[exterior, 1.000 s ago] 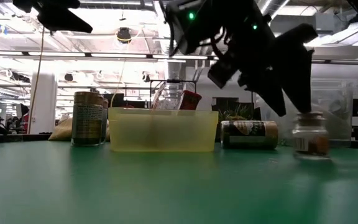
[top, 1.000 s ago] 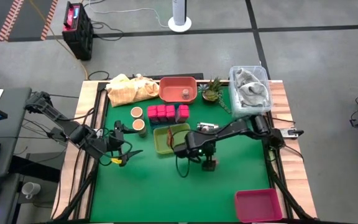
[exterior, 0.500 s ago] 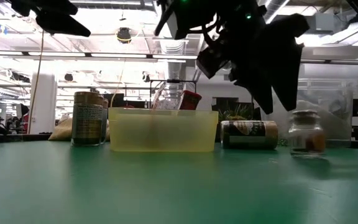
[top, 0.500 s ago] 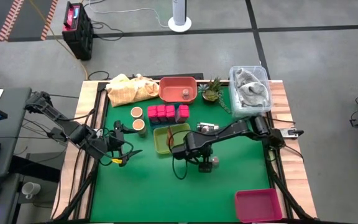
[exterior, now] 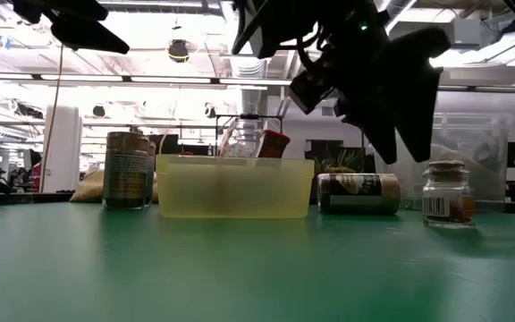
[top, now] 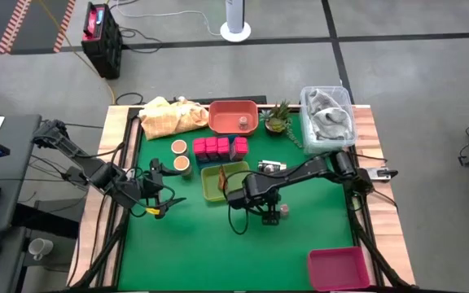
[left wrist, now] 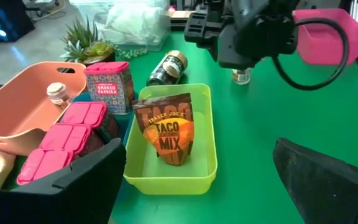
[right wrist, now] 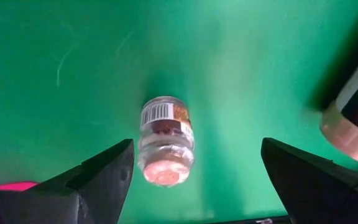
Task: Sort spices by type
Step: Put the brown seasoning bottle into the orange bin
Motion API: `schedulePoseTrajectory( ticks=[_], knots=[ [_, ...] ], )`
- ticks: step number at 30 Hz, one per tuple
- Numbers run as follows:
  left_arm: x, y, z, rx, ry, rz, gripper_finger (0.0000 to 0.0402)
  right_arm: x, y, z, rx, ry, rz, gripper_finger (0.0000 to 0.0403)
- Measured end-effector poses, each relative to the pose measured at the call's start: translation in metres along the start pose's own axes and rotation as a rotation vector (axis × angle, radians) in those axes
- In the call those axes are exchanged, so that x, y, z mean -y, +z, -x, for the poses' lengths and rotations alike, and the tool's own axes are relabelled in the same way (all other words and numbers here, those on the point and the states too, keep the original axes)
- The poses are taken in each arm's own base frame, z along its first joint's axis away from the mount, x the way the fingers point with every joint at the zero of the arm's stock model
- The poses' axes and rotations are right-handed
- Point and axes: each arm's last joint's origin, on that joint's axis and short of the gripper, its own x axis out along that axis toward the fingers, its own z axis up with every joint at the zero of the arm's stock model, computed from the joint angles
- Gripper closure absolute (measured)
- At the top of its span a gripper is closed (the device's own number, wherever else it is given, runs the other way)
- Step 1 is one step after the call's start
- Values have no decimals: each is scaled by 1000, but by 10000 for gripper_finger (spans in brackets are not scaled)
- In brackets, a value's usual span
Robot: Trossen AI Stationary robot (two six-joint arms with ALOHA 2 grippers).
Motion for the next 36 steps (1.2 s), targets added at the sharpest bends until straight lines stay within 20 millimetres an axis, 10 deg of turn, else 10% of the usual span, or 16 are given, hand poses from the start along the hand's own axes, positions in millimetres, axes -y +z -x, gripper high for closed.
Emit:
schedulePoseTrajectory(
  ticks=[36],
  knots=[
    [0, -1, 0, -9, -16, 1, 13, -7, -9, -45, -70, -19, -8, 24]
  ],
)
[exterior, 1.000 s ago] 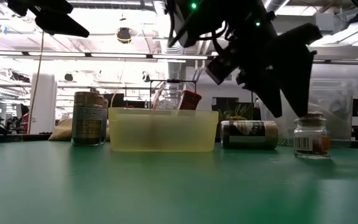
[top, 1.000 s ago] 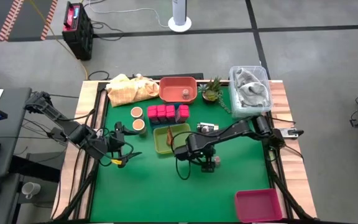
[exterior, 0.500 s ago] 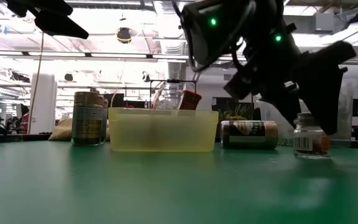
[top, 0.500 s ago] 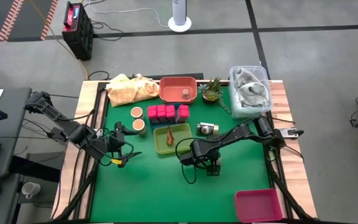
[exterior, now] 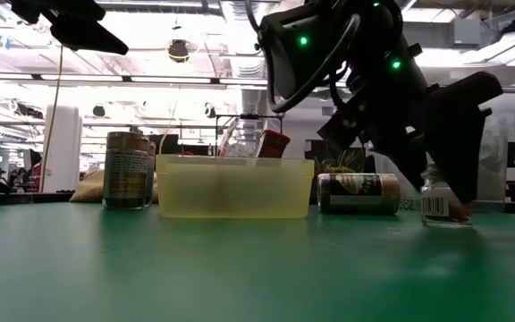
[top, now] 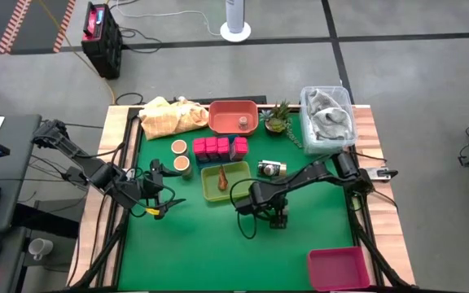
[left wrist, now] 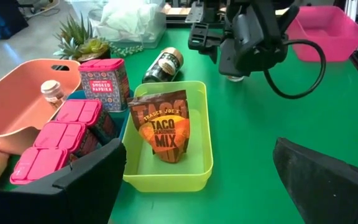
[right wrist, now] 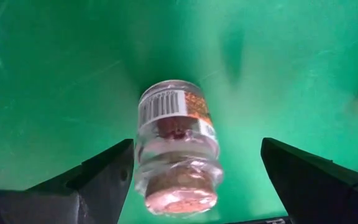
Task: Sort spices by type
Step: Put the brown seasoning bottle into the orange bin
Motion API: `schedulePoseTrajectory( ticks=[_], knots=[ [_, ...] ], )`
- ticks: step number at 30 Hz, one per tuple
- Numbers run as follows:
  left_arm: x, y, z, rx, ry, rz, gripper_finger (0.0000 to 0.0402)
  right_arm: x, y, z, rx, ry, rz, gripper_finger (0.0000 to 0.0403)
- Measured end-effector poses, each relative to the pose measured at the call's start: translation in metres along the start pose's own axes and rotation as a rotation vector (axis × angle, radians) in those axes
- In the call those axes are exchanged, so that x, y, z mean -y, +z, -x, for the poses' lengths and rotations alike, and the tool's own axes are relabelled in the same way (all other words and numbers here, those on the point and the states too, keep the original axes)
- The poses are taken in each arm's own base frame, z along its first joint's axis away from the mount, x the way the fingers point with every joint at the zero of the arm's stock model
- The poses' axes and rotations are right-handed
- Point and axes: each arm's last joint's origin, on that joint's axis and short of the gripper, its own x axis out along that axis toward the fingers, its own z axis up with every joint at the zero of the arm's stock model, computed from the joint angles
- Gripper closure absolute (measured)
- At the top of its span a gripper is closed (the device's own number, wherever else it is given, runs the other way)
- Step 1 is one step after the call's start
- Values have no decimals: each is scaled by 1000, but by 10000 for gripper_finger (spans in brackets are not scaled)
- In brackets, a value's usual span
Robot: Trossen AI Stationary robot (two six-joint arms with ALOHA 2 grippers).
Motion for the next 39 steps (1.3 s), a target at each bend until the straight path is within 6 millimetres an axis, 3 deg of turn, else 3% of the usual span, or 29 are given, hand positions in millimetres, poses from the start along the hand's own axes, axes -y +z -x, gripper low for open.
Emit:
schedulePoseTrajectory(
  ticks=[5, 15, 24, 31, 39],
  knots=[
    [1, 2, 0, 13, -4, 3, 13, 3, 1, 0, 6, -7, -4, 55],
    [1, 3, 0, 23, -8, 1, 13, 7, 3, 1, 11, 1, 10, 200],
    [1, 3, 0, 23, -8, 0, 13, 12, -1, 6, -40, -7, 25, 206],
    [1, 3, 0, 24, -8, -2, 13, 18, -1, 42, 33, 44, 41, 206],
    [1, 3, 0, 28, 4, -9, 13, 37, -1, 114, 322, 94, 44, 206]
  ],
)
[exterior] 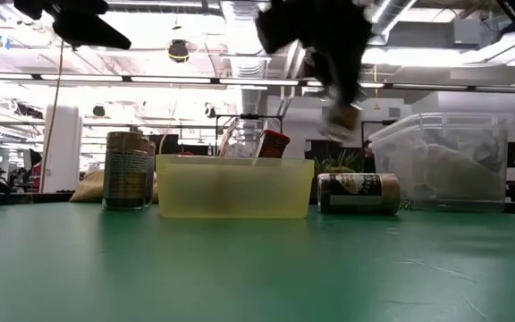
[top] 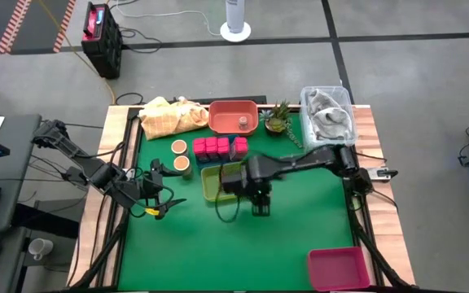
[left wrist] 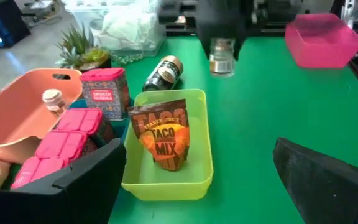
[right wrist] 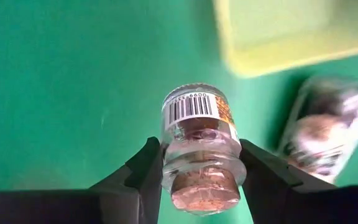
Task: Sort spices by type
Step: Put the brown seasoning bottle into the orange bin
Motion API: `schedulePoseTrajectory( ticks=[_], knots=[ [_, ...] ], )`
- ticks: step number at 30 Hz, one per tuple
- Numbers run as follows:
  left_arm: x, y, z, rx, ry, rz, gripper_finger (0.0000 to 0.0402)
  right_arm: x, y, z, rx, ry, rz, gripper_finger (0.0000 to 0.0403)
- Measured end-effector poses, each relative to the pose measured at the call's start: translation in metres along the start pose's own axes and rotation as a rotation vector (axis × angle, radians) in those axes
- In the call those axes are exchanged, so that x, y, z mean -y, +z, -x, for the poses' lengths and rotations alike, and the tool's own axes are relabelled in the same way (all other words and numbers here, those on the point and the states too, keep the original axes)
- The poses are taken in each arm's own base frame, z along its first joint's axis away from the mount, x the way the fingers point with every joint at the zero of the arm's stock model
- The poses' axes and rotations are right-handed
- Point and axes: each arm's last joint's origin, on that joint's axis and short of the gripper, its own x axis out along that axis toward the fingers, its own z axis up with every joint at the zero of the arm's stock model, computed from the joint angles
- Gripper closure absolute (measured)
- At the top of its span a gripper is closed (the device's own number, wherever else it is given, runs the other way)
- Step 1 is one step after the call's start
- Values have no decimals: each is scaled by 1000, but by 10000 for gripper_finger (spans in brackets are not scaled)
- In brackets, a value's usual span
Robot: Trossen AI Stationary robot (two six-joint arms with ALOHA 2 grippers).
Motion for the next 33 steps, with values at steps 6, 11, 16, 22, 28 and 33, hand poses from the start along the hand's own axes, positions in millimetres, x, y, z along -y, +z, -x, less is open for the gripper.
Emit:
schedulePoseTrajectory(
  ticks=[6, 11, 16, 22, 28, 33],
  knots=[
    [-1, 2, 0, 29, 59, -4, 13, 31, 6, 46, 191, -165, 26, 191],
    [-3, 4, 0, 65, 130, 6, 13, 75, 12, 61, 268, -334, 103, 191],
    [-4, 4, 0, 78, 167, 21, 13, 132, 21, 62, 269, -510, 260, 191],
    [-4, 4, 0, 75, 169, 34, 13, 195, 30, 55, 169, -685, 590, 191],
    [-5, 3, 0, 76, 168, 95, 13, 240, 33, 36, 16, -715, 882, 191],
    [-4, 3, 0, 75, 166, 139, 13, 264, 34, 13, -100, -672, 1005, 191]
  ],
)
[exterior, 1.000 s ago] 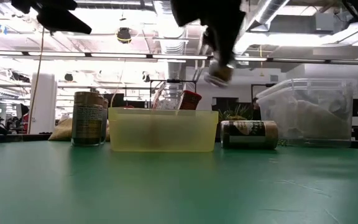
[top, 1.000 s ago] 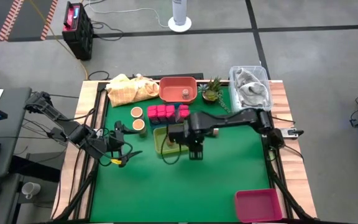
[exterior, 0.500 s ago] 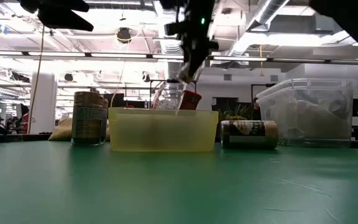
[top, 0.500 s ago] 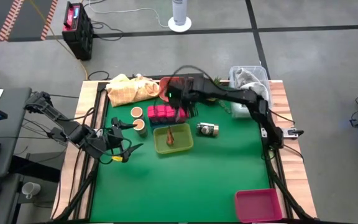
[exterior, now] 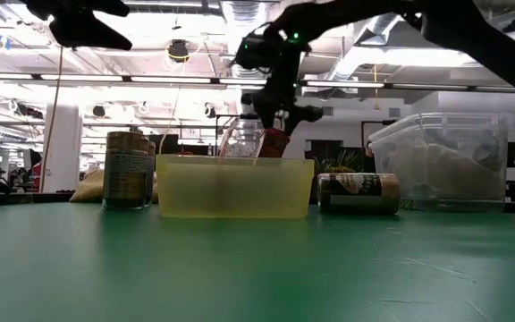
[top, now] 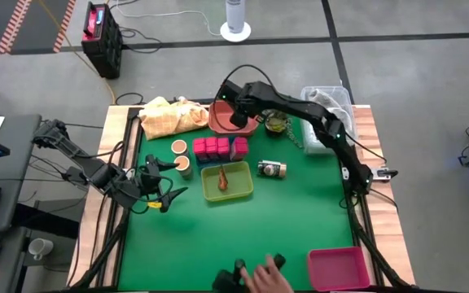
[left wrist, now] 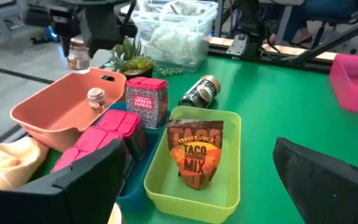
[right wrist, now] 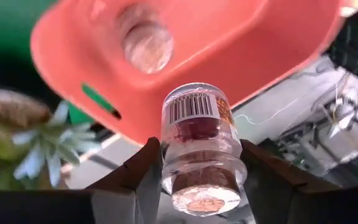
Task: Sort spices by type
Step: Put the brown seasoning bottle into the orange bin
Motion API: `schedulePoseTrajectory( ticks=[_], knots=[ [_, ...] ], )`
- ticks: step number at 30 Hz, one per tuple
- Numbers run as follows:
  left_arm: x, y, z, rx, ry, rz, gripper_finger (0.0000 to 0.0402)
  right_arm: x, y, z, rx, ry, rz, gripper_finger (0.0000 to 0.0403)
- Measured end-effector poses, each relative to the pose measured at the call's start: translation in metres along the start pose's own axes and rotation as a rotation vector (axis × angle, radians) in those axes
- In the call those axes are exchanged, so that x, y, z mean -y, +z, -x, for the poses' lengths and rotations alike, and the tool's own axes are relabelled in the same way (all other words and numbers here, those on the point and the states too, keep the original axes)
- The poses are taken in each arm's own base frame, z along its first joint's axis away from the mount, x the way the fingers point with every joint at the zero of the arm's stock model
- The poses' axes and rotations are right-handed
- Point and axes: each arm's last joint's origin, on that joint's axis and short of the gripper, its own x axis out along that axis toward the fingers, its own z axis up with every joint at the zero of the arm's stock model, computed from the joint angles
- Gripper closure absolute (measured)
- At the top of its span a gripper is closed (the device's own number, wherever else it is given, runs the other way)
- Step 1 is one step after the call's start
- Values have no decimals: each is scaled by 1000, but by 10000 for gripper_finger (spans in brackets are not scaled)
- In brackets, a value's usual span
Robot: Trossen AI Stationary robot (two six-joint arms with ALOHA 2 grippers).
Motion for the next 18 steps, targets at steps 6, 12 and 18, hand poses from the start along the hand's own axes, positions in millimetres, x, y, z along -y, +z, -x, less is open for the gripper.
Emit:
schedulePoseTrajectory(
  ticks=[6, 12, 18],
  knots=[
    [0, 0, 0, -3, -2, 17, 13, 3, 1, -34, -54, 22, 161, 191],
    [0, 0, 0, 3, 5, 28, 13, 3, -5, -62, -84, 40, 167, 191],
    [-1, 1, 0, 17, 35, 7, 13, 2, -11, -71, -86, 49, 169, 191]
  ],
)
